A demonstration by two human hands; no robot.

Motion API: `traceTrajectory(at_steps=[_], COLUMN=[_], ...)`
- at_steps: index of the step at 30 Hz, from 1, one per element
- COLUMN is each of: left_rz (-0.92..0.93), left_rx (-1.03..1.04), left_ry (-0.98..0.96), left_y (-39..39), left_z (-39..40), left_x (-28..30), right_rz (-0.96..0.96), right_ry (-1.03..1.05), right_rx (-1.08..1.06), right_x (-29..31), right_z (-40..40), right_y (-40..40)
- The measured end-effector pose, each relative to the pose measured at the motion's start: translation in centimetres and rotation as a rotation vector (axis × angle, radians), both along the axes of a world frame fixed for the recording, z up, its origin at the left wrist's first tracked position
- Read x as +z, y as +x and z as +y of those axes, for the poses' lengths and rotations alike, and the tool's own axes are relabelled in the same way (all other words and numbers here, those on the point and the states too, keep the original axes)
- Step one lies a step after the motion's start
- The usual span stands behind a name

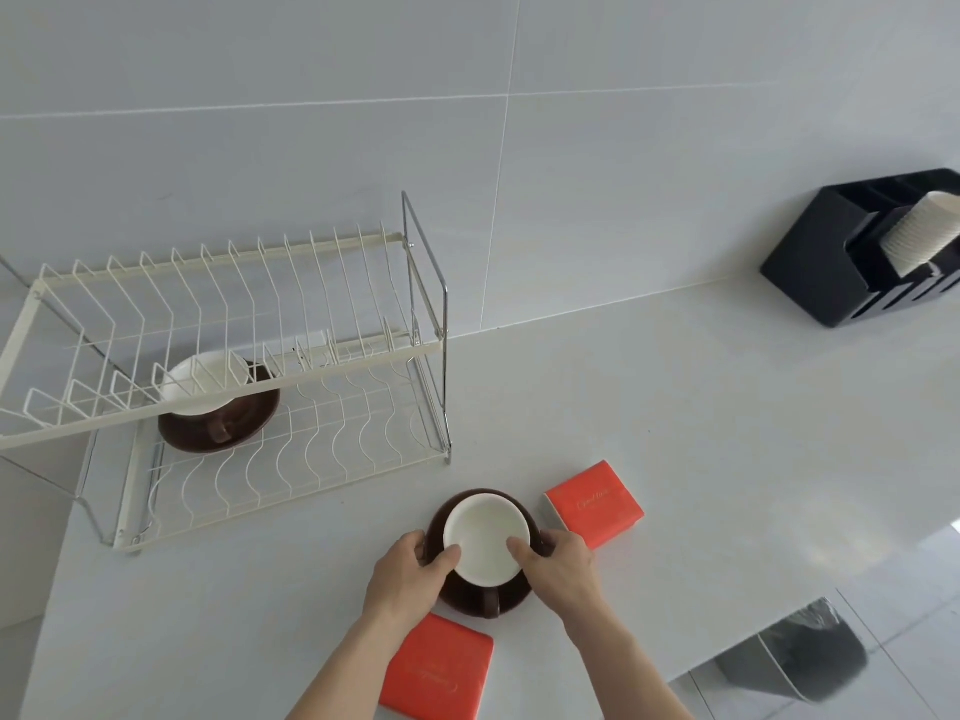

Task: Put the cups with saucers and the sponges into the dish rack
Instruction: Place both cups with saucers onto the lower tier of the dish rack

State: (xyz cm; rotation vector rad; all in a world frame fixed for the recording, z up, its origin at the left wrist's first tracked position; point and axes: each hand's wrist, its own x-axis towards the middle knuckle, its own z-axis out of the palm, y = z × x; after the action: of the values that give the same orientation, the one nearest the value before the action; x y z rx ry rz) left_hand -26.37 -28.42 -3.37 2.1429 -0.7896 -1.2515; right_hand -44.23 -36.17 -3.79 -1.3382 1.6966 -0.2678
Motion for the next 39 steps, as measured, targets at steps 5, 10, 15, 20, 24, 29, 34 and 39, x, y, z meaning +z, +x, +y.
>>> traceTrajectory(at_steps=[5, 10, 15, 20, 24, 29, 34, 39], left_rz=[-0.031, -0.039, -0.038, -0.04, -0.042, -0.04, -0.043, -0.046], left_rx=[0.011, 0.063, 0.133, 0.179, 0.214, 0.272, 0.326, 0.36], left_ry=[-0.027, -0.077, -0.128, -0.154, -0.173, -0.198, -0.197, -0.19], left_y=[0.4, 1.5, 3.4, 6.0, 8.1, 10.5, 12.7, 14.8], left_z=[0.4, 0.8, 1.4, 2.4, 3.0, 3.0, 2.0, -0.2], left_x=[0.7, 1.8, 3.3, 4.7, 5.7, 6.6, 7.0, 7.4], right_rz=[-0.007, -0.013, 0.014, -0.039, -0.06, -0.079, -0.083, -0.101], right_ry=[-0.018, -0.061, -0.123, -0.129, -0.13, -0.136, -0.147, -0.158], right_rx=[0.011, 0.043, 0.101, 0.157, 0.199, 0.233, 0.273, 0.299], right_x=[0.5, 2.1, 4.1, 5.6, 6.7, 7.4, 7.7, 7.7], right_z=[-0.1, -0.2, -0.3, -0.3, -0.6, -1.5, -2.8, -5.2], right_y=[0.4, 1.7, 4.0, 6.9, 9.3, 12.4, 15.2, 17.7])
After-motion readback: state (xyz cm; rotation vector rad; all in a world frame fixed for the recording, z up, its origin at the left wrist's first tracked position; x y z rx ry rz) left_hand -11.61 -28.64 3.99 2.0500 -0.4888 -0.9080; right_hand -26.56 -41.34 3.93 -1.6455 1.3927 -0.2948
